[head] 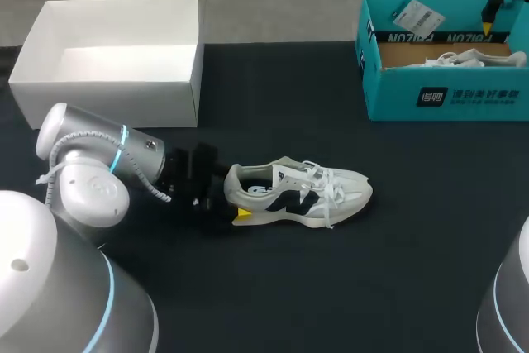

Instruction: Take the shoe out of the shoebox, open the shoe tongue, remove and reinsert the insole, then place the shoe into the shoebox

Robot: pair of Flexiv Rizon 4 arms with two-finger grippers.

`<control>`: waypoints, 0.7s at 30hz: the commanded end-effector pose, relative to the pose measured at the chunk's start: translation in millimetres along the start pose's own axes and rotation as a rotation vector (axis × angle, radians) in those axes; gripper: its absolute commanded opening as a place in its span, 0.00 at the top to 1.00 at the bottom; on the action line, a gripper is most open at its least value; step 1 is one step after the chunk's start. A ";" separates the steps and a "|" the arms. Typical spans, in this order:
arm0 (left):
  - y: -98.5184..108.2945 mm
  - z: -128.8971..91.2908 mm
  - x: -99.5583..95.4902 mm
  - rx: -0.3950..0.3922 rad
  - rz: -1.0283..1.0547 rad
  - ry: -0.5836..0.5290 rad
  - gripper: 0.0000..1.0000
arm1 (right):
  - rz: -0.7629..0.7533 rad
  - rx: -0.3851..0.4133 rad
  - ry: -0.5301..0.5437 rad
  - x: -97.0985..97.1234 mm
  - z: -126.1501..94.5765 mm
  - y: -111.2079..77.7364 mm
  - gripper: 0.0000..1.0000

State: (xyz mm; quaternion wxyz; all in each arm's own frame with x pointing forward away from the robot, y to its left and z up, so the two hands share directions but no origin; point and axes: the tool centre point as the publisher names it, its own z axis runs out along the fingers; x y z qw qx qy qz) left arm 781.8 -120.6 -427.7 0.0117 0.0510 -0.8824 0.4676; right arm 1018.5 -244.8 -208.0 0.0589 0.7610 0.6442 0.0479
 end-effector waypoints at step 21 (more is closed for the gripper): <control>0.5 3.4 0.5 -0.003 0.000 -0.002 1.00 | 0.006 -0.034 -0.017 32.6 2.2 -9.8 0.00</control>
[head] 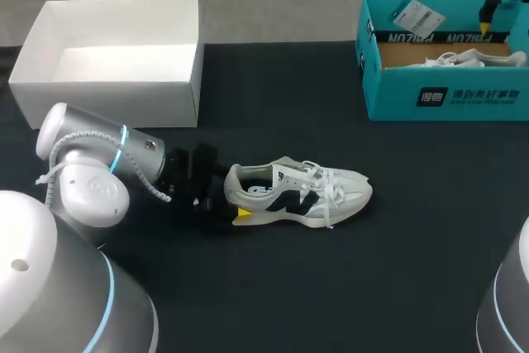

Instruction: Take the shoe out of the shoebox, open the shoe tongue, remove and reinsert the insole, then place the shoe into the shoebox

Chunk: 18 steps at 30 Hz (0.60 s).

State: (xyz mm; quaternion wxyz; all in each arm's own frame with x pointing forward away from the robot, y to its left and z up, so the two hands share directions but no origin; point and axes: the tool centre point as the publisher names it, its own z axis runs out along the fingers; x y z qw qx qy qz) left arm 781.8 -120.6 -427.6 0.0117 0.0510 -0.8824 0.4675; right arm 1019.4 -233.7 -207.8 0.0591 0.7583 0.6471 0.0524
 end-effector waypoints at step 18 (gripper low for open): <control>0.5 3.4 0.5 -0.003 0.000 -0.002 1.00 | 0.049 0.000 0.016 124.9 -2.6 -69.2 0.00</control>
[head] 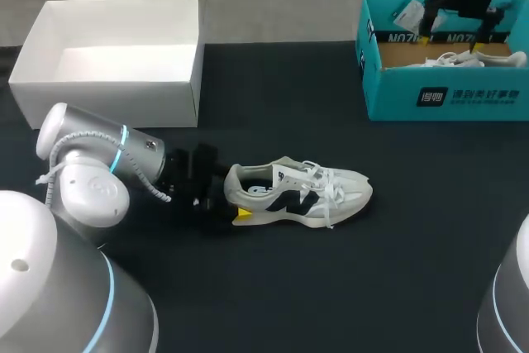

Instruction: Take the shoe out of the shoebox, open the shoe tongue, remove and reinsert the insole, then place the shoe into the shoebox

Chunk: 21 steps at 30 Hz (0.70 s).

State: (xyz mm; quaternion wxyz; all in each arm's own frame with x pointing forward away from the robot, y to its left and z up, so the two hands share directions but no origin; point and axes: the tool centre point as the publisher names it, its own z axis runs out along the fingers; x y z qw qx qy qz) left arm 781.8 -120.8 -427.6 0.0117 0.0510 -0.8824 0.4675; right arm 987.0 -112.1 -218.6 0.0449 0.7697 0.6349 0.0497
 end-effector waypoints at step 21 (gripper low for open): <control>0.7 3.2 0.4 -0.003 0.000 -0.002 1.00 | 0.005 -0.009 0.038 51.6 -9.3 -45.4 0.00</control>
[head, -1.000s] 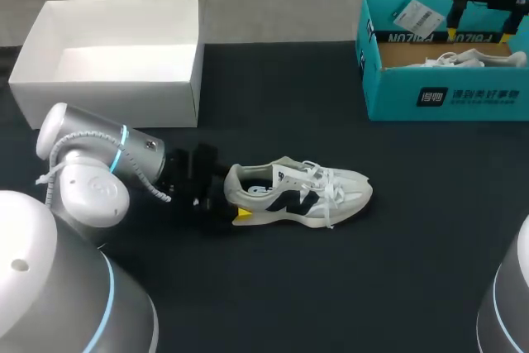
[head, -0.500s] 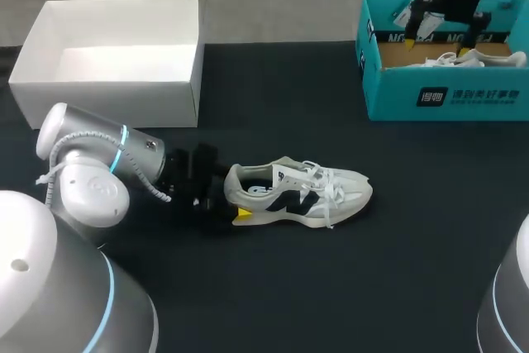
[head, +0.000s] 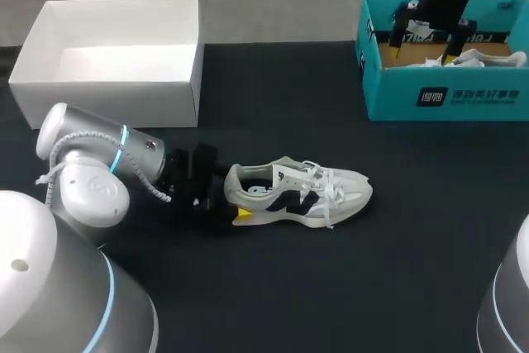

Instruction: Take the shoe out of the shoebox, open the shoe tongue, remove and reinsert the insole, then place the shoe into the shoebox

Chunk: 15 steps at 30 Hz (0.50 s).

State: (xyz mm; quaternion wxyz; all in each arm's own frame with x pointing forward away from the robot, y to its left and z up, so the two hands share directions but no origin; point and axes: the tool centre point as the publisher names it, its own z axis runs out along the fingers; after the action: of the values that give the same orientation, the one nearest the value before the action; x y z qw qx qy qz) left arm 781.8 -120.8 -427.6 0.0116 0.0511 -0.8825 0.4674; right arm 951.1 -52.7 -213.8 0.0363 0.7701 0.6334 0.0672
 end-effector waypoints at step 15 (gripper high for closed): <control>0.6 3.2 0.4 -0.003 0.000 -0.002 1.00 | -0.083 0.020 -0.045 38.0 4.1 -6.3 0.00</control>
State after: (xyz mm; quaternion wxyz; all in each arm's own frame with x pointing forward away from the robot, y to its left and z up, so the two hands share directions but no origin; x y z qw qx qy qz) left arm 781.7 -120.8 -427.6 0.0116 0.0510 -0.8825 0.4674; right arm 945.3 -36.9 -215.4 0.0353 0.7449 0.6638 0.0565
